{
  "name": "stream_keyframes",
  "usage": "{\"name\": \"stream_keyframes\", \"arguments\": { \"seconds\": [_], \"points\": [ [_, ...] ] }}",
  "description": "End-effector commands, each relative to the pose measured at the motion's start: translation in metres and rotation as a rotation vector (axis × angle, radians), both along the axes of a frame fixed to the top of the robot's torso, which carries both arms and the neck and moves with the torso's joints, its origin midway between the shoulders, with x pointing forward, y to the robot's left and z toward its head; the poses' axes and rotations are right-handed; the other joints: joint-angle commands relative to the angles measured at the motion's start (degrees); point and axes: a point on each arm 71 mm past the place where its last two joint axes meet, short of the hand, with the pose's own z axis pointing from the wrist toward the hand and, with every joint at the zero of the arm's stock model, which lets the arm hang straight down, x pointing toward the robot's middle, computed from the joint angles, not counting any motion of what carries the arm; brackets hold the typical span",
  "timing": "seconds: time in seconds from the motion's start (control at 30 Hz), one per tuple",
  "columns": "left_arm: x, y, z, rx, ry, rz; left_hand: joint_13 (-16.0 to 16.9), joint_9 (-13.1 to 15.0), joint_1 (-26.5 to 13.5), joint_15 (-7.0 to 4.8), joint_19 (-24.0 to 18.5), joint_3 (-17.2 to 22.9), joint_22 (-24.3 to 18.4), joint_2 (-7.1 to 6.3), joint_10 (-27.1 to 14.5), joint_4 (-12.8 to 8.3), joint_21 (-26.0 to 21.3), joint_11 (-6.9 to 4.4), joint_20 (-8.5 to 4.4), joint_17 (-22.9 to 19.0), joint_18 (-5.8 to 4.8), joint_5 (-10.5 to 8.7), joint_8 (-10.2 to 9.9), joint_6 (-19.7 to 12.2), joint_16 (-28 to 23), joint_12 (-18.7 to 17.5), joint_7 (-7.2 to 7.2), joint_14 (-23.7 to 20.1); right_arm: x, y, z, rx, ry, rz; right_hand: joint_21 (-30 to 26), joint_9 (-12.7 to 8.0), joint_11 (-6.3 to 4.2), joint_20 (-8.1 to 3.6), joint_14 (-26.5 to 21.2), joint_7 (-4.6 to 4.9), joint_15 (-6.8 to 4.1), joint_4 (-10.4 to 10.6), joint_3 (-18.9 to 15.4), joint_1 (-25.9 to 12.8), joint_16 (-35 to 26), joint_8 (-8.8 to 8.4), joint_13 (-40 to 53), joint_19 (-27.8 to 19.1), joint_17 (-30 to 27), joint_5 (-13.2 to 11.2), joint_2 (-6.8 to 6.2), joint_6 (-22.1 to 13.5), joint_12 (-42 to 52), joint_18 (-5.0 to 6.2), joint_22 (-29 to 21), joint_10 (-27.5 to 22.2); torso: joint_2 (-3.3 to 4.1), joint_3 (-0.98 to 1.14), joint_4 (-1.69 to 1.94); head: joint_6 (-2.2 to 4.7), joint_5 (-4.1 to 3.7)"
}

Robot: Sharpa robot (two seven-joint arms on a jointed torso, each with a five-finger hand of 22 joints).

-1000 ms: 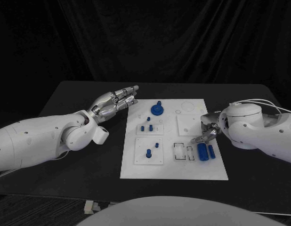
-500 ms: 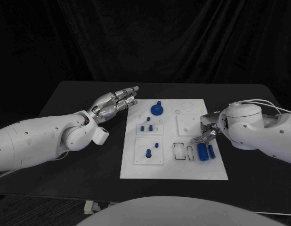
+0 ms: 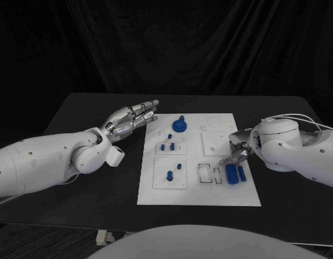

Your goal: Assemble the parts on the task board

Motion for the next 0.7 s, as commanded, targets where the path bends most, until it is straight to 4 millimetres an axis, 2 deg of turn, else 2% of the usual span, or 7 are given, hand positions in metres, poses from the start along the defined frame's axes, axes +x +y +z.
{"name": "stream_keyframes", "arguments": {
  "seconds": [0.03,0.13,0.27,0.7],
  "points": [
    [-0.0006,-0.0018,0.0004,-0.019,0.001,-0.008,0.1,0.1,0.4,0.14,0.1,0.2,0.1,0.0,0.0,0.1,0.2,0.56,0.34,-0.1,0.07,0.2,0.4,0.0,-0.2,0.2,0.23,0.0,-0.0014,-0.0028,-0.0018,-0.038,0.018,-0.003,-0.4,0.0,-0.04,-0.11,5.1,0.14,0.03,0.1,0.2,0.9,-0.3,-0.83,15.1,3.0,11.2,0.7,-0.58,-1.0,0.1,0.91,12.7,6.0,-0.01,0.0,-0.01,0.0,0.05],
    [-0.0008,-0.0018,0.0,-0.019,0.002,-0.008,0.1,0.1,0.4,0.14,0.1,0.2,0.1,0.0,0.0,0.1,0.2,0.56,0.34,-0.1,0.07,0.2,0.4,0.0,-0.2,0.2,0.23,0.0,-0.0019,-0.0039,-0.0022,-0.045,0.025,-0.002,-0.6,-0.2,0.1,0.0,5.0,0.33,0.17,0.2,-0.2,0.8,-0.3,-1.33,15.1,2.9,11.1,0.8,-1.16,-1.5,0.1,0.94,12.6,6.0,-0.01,0.01,0.0,0.0,0.08],
    [-0.001,-0.0019,-0.0007,-0.018,0.005,-0.009,0.1,0.1,0.4,0.14,0.1,0.2,0.1,0.0,0.0,0.1,0.2,0.56,0.34,-0.1,0.07,0.2,0.4,0.0,-0.2,0.2,0.23,0.0,-0.0023,-0.005,-0.0025,-0.053,0.031,-0.002,-0.7,-0.3,0.21,0.09,5.0,0.45,0.27,0.3,-0.5,0.2,-0.4,-1.66,15.1,2.9,11.0,0.8,-1.32,-1.8,0.1,0.96,12.6,6.0,0.01,0.01,0.02,0.0,0.05],
    [-0.0019,-0.0026,-0.0022,-0.019,0.009,-0.012,0.1,0.1,0.6,0.08,0.1,0.3,0.1,-0.02,0.0,0.0,0.2,0.65,0.34,-0.1,0.02,0.25,0.4,0.2,-0.2,0.2,0.46,0.0,-0.0044,-0.005,-0.0029,-0.032,0.051,-0.015,-0.9,-0.4,0.27,0.2,4.9,0.57,0.37,0.2,-0.3,-0.3,-0.6,-2.01,15.1,2.8,10.5,0.9,-0.6,-1.9,0.1,1.0,12.5,6.0,0.0,0.01,-0.01,0.0,0.0]
  ]
}}
